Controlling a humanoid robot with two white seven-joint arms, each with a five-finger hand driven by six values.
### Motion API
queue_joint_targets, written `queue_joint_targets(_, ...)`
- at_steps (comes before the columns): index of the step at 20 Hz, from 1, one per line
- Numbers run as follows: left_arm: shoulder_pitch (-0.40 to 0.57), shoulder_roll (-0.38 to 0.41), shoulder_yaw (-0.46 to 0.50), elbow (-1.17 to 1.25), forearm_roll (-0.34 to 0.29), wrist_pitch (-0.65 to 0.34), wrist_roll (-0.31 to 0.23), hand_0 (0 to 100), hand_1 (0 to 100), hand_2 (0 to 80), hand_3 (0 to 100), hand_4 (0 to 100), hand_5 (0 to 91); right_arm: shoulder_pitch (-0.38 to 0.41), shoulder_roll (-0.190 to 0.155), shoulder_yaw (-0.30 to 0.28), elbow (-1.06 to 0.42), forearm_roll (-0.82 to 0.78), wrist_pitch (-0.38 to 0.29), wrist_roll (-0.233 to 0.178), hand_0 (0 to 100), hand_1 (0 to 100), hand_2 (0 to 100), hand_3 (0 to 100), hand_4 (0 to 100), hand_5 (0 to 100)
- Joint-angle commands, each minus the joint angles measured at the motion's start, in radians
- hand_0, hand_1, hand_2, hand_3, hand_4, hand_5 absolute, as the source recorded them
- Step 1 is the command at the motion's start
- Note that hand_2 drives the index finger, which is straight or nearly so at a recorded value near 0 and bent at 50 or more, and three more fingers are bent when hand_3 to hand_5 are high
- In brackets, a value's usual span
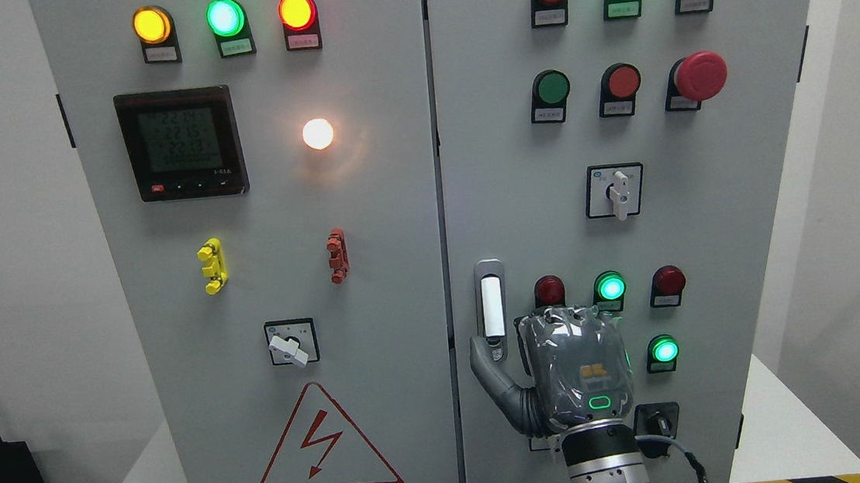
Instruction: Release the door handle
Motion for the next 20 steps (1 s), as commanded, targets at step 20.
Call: queue_joint_targets(20,-0.003,0.0,0.002,0.009,0.0,0.0,-0.001,12,39,0.0,0,0,0.0,-0.003,0.0,-0.002,0.011,-0.001,0.0,0.0,42,5,100,100,100,95)
